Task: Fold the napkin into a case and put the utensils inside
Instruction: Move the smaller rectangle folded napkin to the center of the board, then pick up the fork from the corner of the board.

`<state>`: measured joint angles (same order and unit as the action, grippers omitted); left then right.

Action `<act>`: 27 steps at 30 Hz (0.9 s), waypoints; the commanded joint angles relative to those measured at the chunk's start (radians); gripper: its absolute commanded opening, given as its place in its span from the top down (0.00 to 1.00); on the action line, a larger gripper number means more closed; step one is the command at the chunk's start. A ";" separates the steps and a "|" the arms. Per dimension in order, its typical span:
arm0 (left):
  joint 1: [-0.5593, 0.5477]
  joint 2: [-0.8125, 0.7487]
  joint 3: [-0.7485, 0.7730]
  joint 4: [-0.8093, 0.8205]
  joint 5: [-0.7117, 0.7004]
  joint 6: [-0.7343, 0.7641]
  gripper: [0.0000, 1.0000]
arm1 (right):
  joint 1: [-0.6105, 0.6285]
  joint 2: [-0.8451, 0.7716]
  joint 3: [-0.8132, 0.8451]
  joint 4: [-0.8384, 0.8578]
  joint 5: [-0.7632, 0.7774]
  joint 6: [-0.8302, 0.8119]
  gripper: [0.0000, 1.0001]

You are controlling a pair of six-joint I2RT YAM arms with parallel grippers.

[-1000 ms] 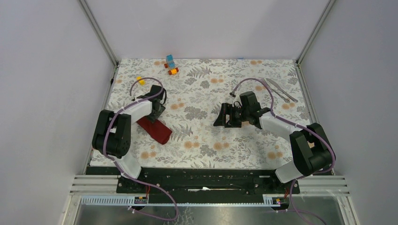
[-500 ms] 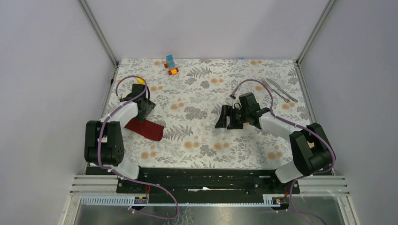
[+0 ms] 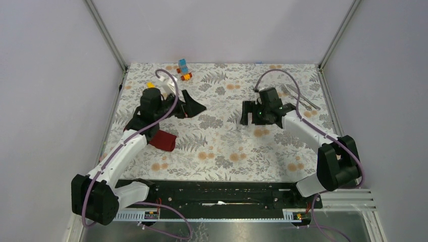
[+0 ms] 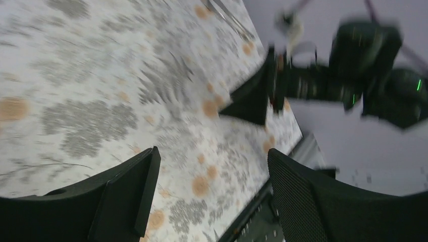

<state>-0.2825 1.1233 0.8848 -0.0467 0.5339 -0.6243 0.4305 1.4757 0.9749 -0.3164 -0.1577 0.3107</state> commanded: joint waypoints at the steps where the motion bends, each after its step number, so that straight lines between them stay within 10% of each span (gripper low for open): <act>1: -0.084 0.014 -0.015 0.053 0.184 0.148 0.16 | -0.121 0.061 0.195 -0.052 0.188 -0.083 0.02; 14: -0.117 0.007 -0.041 0.003 0.242 0.187 0.15 | -0.582 0.602 0.770 -0.243 -0.015 -0.270 0.13; 27: -0.332 0.087 -0.024 -0.038 0.205 0.207 0.15 | -0.618 0.788 0.965 -0.322 0.005 -0.469 0.23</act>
<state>-0.5789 1.2026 0.8509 -0.0975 0.7444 -0.4473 -0.1944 2.2253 1.8580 -0.6121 -0.1638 -0.0830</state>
